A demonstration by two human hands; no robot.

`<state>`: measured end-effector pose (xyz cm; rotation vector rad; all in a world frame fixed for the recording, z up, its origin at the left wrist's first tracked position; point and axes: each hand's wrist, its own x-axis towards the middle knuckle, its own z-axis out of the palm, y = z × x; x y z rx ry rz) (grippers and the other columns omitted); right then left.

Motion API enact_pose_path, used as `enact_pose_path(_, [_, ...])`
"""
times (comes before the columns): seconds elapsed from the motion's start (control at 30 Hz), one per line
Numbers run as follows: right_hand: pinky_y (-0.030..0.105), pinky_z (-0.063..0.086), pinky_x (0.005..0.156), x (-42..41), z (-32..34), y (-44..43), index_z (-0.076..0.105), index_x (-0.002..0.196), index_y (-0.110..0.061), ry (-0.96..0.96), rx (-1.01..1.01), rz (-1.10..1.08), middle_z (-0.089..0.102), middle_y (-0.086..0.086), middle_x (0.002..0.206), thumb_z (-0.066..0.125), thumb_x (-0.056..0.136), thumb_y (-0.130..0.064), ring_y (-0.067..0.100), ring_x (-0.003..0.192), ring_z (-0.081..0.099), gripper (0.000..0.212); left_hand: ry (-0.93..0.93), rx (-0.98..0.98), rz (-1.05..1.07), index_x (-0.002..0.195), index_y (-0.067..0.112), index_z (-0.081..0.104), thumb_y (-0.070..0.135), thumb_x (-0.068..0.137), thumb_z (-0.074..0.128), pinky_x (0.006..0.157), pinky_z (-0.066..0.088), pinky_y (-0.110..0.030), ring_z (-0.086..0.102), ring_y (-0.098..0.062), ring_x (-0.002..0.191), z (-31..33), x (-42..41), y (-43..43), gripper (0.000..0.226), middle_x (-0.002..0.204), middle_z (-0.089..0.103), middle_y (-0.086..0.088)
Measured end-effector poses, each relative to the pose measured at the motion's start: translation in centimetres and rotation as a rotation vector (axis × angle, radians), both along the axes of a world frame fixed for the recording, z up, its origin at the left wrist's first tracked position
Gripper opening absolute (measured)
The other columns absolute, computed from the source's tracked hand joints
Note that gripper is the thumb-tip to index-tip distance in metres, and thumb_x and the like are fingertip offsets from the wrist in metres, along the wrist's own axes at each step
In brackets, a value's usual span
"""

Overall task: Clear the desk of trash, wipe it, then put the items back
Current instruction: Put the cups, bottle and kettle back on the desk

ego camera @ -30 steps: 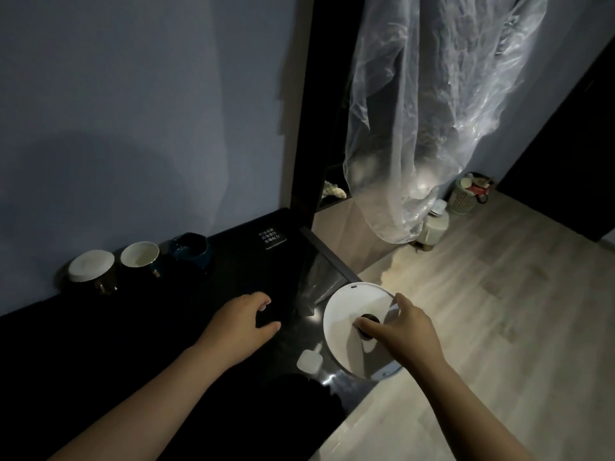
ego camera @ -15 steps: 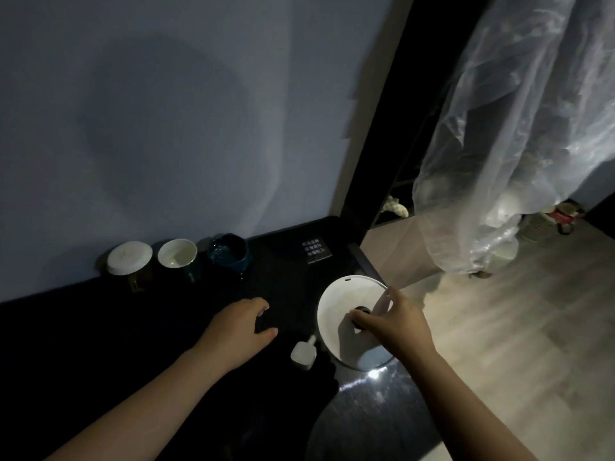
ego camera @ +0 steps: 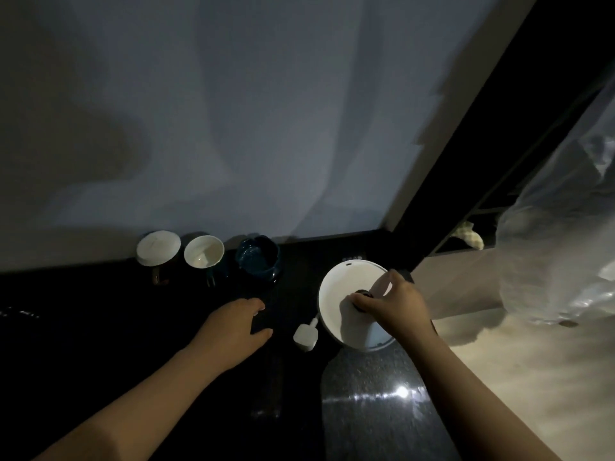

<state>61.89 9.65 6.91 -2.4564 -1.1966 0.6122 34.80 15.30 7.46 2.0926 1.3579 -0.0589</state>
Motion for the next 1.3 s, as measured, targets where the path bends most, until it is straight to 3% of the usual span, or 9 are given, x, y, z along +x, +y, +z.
enact_pose_path(0.23, [0.034, 0.047, 0.067, 1.2, -3.2, 5.7, 0.048, 0.123, -0.011, -0.005, -0.068, 0.039, 0.056, 0.012, 0.116, 0.074, 0.064, -0.060, 0.031, 0.100, 0.057, 0.081, -0.005, -0.029, 0.061, 0.133, 0.024, 0.049, 0.045, 0.088, 0.061, 0.091, 0.043, -0.016, 0.052, -0.005, 0.110, -2.4, 1.2, 1.2, 0.051, 0.125, 0.055, 0.005])
enact_pose_path(0.4, [0.038, 0.049, 0.077, 0.6, -5.2, 8.8, 0.044, 0.127, -0.008, 0.061, -0.127, 0.042, 0.053, 0.014, 0.122, 0.074, 0.065, -0.059, 0.032, 0.107, 0.055, 0.087, -0.101, -0.093, 0.151, 0.140, 0.022, 0.041, 0.051, 0.083, 0.065, 0.096, 0.043, -0.021, 0.050, -0.007, 0.115, -3.9, 2.6, 2.3, 0.069, 0.130, 0.052, 0.005])
enact_pose_path(0.6, [0.039, 0.050, 0.082, 0.4, -7.0, 10.7, 0.042, 0.131, -0.008, 0.065, -0.161, 0.068, 0.048, 0.013, 0.130, 0.074, 0.064, -0.062, 0.032, 0.114, 0.051, 0.092, -0.064, -0.070, 0.165, 0.120, 0.017, 0.051, 0.053, 0.083, 0.064, 0.083, 0.050, -0.031, 0.054, -0.014, 0.094, -5.2, 5.7, 4.2, 0.054, 0.109, 0.055, 0.001])
enact_pose_path(0.77, [0.036, 0.052, 0.075, 1.4, -8.2, 12.1, 0.046, 0.124, -0.009, 0.081, -0.189, 0.100, 0.054, 0.011, 0.121, 0.072, 0.061, -0.066, 0.030, 0.106, 0.055, 0.089, -0.028, -0.078, 0.145, 0.118, 0.016, 0.050, 0.047, 0.087, 0.061, 0.085, 0.049, -0.031, 0.054, -0.016, 0.097, -6.3, 7.0, 4.9, 0.045, 0.112, 0.054, -0.002])
enact_pose_path(0.93, [0.042, 0.052, 0.085, 1.6, -9.1, 13.7, 0.045, 0.125, -0.013, 0.097, -0.233, 0.120, 0.053, 0.012, 0.121, 0.067, 0.054, -0.071, 0.032, 0.109, 0.053, 0.095, -0.014, -0.070, 0.147, 0.119, 0.017, 0.048, 0.045, 0.088, 0.060, 0.084, 0.047, -0.028, 0.054, -0.016, 0.098, -7.3, 7.3, 5.3, 0.044, 0.112, 0.053, -0.002])
enact_pose_path(1.13, [0.036, 0.045, 0.081, 1.0, -9.6, 15.7, 0.042, 0.128, -0.014, 0.094, -0.246, 0.151, 0.043, 0.012, 0.123, 0.070, 0.064, -0.063, 0.035, 0.110, 0.050, 0.085, -0.035, -0.089, 0.195, 0.130, 0.020, 0.045, 0.042, 0.088, 0.062, 0.091, 0.048, -0.029, 0.054, -0.015, 0.106, -8.4, 6.6, 5.8, 0.050, 0.121, 0.052, -0.001])
enact_pose_path(1.3, [0.038, 0.044, 0.095, 0.6, -10.0, 17.4, 0.044, 0.134, -0.015, 0.069, -0.228, 0.201, 0.039, 0.012, 0.129, 0.074, 0.063, -0.060, 0.032, 0.120, 0.042, 0.089, -0.037, -0.121, 0.186, 0.134, 0.023, 0.043, 0.041, 0.089, 0.061, 0.094, 0.047, -0.028, 0.053, -0.015, 0.110, -9.1, 6.6, 6.0, 0.052, 0.124, 0.051, 0.000])
